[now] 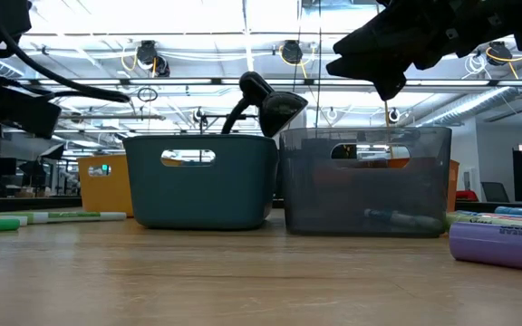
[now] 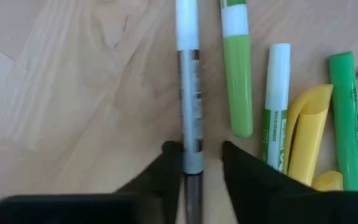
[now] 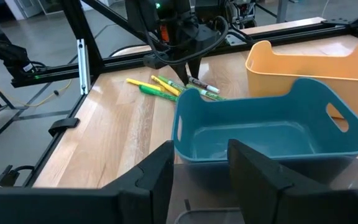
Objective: Pick & Place Markers
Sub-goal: Put the brown marker into the black bin
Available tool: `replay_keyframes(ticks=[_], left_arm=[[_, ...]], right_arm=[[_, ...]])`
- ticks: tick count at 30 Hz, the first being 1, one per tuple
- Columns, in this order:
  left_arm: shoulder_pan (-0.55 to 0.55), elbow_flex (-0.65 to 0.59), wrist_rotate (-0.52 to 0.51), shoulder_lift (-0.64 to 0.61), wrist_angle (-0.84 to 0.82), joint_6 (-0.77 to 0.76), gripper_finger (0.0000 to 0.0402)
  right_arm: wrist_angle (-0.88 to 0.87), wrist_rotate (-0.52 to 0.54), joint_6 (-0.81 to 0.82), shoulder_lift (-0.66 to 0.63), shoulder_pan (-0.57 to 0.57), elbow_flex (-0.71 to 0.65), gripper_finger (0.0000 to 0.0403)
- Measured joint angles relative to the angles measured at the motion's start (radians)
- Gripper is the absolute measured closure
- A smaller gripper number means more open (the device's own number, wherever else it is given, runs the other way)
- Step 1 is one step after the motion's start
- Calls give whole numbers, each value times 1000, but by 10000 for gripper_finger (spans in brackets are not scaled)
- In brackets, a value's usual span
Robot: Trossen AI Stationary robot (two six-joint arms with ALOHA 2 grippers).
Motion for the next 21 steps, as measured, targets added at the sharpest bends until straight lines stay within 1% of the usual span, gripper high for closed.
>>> replay_keyframes(ticks=[3,4,9,12,17,21], left_arm=[[0,-1,5,0,-2,0,364],[0,-1,7,0,-4,0,373],[0,1,8,-2,-15,3,370],[-4,24,-15,-17,-91,16,370],[-22,120,-102,-83,-231,31,370],[-58,202,-212,-132,-313,26,370]], right_arm=[[0,0,0,0,0,0,261],[0,0,0,0,0,0,261],[0,0,0,0,0,0,261],[0,0,0,0,0,0,261],[0,1,0,0,0,0,261],[0,0,0,0,0,0,261]])
